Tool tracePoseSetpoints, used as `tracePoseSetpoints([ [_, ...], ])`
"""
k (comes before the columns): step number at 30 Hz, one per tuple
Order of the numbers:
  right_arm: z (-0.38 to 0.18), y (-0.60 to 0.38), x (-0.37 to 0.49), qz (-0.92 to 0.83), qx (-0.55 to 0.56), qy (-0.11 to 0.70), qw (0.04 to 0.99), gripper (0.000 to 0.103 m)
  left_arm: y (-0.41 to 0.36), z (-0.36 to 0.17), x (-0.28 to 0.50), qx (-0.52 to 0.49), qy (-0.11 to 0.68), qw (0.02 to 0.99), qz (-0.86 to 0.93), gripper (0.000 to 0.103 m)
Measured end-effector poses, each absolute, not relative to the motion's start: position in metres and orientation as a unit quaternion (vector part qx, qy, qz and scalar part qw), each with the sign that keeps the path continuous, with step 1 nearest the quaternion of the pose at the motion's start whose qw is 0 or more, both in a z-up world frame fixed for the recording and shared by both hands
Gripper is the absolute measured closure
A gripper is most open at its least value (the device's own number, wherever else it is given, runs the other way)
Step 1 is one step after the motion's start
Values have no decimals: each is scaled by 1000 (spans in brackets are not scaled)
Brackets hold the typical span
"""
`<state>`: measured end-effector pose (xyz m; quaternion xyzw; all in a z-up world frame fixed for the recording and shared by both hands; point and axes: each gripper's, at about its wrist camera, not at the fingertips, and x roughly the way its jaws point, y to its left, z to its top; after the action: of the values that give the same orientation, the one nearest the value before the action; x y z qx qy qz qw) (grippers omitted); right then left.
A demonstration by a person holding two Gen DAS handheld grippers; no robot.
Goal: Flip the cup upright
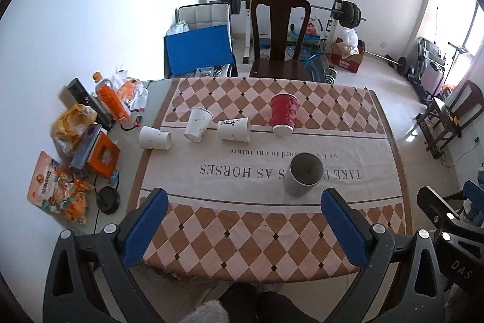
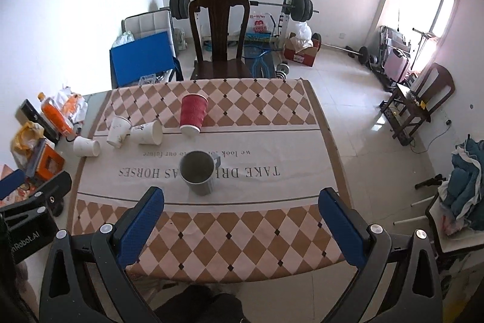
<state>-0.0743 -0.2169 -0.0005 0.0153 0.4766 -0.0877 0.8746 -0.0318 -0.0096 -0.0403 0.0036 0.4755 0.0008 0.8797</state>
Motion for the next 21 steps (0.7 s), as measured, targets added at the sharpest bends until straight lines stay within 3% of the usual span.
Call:
tracePoseSetpoints([
  [21, 21, -219, -78, -73, 14, 478, 875, 0, -3, -30, -38, 1, 496, 868, 25, 0],
])
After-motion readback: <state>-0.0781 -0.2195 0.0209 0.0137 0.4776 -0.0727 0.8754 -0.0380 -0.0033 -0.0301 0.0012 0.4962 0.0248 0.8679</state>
